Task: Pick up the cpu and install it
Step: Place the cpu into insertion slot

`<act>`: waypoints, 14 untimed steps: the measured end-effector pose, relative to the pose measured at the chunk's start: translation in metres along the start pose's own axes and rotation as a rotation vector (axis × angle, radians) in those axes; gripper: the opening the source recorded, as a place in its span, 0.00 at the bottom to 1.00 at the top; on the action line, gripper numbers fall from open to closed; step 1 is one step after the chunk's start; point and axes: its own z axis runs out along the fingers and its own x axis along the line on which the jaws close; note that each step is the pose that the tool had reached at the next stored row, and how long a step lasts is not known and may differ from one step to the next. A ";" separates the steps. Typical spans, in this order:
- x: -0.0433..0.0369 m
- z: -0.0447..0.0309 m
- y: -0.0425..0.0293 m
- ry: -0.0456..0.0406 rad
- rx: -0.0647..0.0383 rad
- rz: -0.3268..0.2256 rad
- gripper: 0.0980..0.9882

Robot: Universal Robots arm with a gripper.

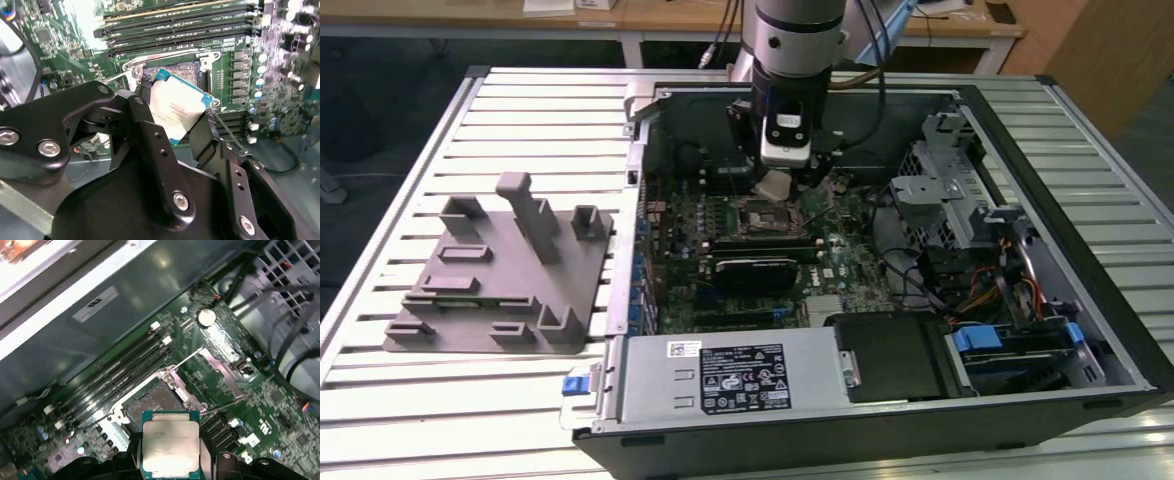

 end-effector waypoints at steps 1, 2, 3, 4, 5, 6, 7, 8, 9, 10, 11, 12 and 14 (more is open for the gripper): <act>0.0000 0.0001 0.0000 -0.0007 0.000 0.018 0.50; 0.0000 0.0001 0.0000 -0.0013 0.000 0.036 0.50; 0.0000 0.0001 0.0000 -0.0020 0.000 0.054 0.50; 0.0000 0.0002 0.0000 -0.0027 0.000 0.072 0.50; 0.0000 0.0003 0.0000 -0.0034 0.000 0.091 0.50; 0.0000 0.0003 0.0000 -0.0040 0.000 0.109 0.50; 0.0000 0.0003 0.0000 -0.0047 0.000 0.127 0.50; 0.0000 0.0004 0.0000 -0.0054 0.000 0.145 0.50; 0.0000 0.0004 0.0000 -0.0060 0.000 0.163 0.50; 0.0000 0.0005 0.0000 -0.0067 0.000 0.181 0.50; 0.0000 0.0005 0.0000 -0.0074 0.000 0.199 0.50; 0.0000 0.0006 0.0000 -0.0080 0.000 0.218 0.50; 0.0000 0.0006 0.0000 -0.0093 0.000 0.254 0.50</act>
